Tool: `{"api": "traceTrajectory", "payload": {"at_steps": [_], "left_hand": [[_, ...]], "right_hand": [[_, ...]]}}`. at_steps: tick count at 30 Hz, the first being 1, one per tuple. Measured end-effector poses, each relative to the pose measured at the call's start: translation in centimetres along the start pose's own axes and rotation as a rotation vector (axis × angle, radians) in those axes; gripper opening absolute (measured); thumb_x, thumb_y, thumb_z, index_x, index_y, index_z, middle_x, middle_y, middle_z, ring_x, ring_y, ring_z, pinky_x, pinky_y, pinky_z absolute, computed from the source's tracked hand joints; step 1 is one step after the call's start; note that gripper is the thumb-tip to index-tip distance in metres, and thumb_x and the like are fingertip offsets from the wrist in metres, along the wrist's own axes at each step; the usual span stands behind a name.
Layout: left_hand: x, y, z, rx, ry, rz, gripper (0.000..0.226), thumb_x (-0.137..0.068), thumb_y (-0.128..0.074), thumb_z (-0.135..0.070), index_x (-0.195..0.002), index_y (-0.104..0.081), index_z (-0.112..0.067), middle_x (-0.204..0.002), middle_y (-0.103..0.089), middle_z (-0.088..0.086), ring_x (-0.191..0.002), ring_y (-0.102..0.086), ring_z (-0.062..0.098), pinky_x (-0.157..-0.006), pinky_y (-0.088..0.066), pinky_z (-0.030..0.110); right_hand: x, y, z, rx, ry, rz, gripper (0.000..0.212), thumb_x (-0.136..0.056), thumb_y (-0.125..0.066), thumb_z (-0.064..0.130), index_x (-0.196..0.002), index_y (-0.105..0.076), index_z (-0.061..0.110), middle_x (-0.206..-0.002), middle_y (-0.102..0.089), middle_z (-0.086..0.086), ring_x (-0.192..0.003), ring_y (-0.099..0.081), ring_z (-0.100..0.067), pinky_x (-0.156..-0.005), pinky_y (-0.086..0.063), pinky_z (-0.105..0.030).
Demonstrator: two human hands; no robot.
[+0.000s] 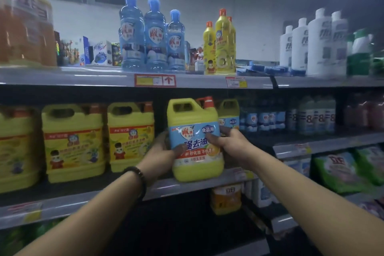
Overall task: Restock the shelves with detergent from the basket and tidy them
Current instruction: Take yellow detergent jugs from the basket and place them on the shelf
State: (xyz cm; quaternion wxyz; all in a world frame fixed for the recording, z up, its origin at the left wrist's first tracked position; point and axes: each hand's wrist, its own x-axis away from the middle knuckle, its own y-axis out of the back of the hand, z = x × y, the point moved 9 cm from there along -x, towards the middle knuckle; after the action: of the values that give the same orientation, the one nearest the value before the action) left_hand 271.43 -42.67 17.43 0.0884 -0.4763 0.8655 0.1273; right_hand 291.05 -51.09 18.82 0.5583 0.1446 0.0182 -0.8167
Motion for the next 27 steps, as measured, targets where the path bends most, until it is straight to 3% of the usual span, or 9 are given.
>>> {"api": "traceTrajectory", "payload": {"at_steps": [4,8,11,14,17,22,27], "left_hand": [[-4.2,0.6,-0.7,-0.076,-0.089,-0.103,0.047,-0.093,-0.078,-0.02,-0.133,-0.056,-0.027,-0.117,-0.071,-0.008,-0.101,-0.073,0.013,-0.092,-0.063,0.046],[-6.6,0.0,1.1,-0.127,-0.139,-0.127,0.054,-0.095,-0.075,-0.013,-0.143,-0.052,-0.025,-0.13,-0.069,-0.004,-0.112,-0.07,0.017,-0.097,-0.061,0.047],[-8.1,0.0,2.7,-0.209,-0.182,-0.147,0.059,-0.098,-0.073,-0.022,-0.151,-0.048,-0.029,-0.138,-0.069,-0.002,-0.118,-0.07,0.018,-0.101,-0.06,0.05],[-9.1,0.1,3.5,-0.304,-0.157,-0.173,0.053,-0.101,-0.07,-0.025,-0.149,-0.048,-0.023,-0.142,-0.066,0.0,-0.122,-0.068,0.021,-0.106,-0.056,0.043],[-9.3,0.2,4.4,-0.376,-0.116,-0.221,0.042,-0.101,-0.068,-0.02,-0.138,-0.05,-0.014,-0.139,-0.066,0.007,-0.12,-0.066,0.022,-0.097,-0.055,0.034],[-8.9,0.2,5.0,-0.504,-0.1,-0.259,0.042,-0.096,-0.073,-0.009,-0.132,-0.051,-0.013,-0.136,-0.068,0.01,-0.121,-0.066,0.026,-0.102,-0.055,0.037],[-7.6,-0.2,4.2,-0.53,-0.091,-0.227,0.051,-0.096,-0.071,-0.013,-0.142,-0.048,-0.013,-0.135,-0.068,0.01,-0.119,-0.067,0.026,-0.102,-0.057,0.039]], "right_hand": [[-4.9,0.5,-0.1,0.075,0.07,-0.032,0.037,-0.096,-0.077,0.031,-0.129,-0.069,0.018,-0.111,-0.082,0.0,-0.101,-0.08,-0.022,-0.1,-0.061,-0.051],[-7.2,0.4,-2.3,0.112,0.127,-0.09,0.027,-0.1,-0.073,0.027,-0.126,-0.071,0.028,-0.115,-0.081,0.004,-0.105,-0.078,-0.018,-0.098,-0.062,-0.05],[-8.1,0.3,-3.4,0.142,0.181,-0.168,0.021,-0.1,-0.072,0.03,-0.12,-0.07,0.036,-0.114,-0.08,0.008,-0.104,-0.078,-0.016,-0.096,-0.063,-0.049],[-9.0,0.4,-3.6,0.251,0.184,-0.262,0.037,-0.097,-0.074,0.04,-0.133,-0.068,0.031,-0.12,-0.077,0.007,-0.11,-0.074,-0.019,-0.099,-0.061,-0.048],[-9.6,0.7,-4.1,0.296,0.136,-0.314,0.049,-0.094,-0.077,0.042,-0.139,-0.065,0.027,-0.128,-0.074,0.003,-0.117,-0.07,-0.024,-0.104,-0.058,-0.05],[-9.7,0.6,-4.0,0.483,0.043,-0.299,0.048,-0.098,-0.073,0.028,-0.142,-0.06,0.015,-0.137,-0.068,-0.007,-0.125,-0.063,-0.031,-0.109,-0.052,-0.044],[-8.4,0.5,-4.5,0.589,-0.042,-0.31,0.031,-0.101,-0.065,0.026,-0.126,-0.062,0.008,-0.128,-0.068,-0.011,-0.118,-0.065,-0.031,-0.091,-0.052,-0.035]]}}
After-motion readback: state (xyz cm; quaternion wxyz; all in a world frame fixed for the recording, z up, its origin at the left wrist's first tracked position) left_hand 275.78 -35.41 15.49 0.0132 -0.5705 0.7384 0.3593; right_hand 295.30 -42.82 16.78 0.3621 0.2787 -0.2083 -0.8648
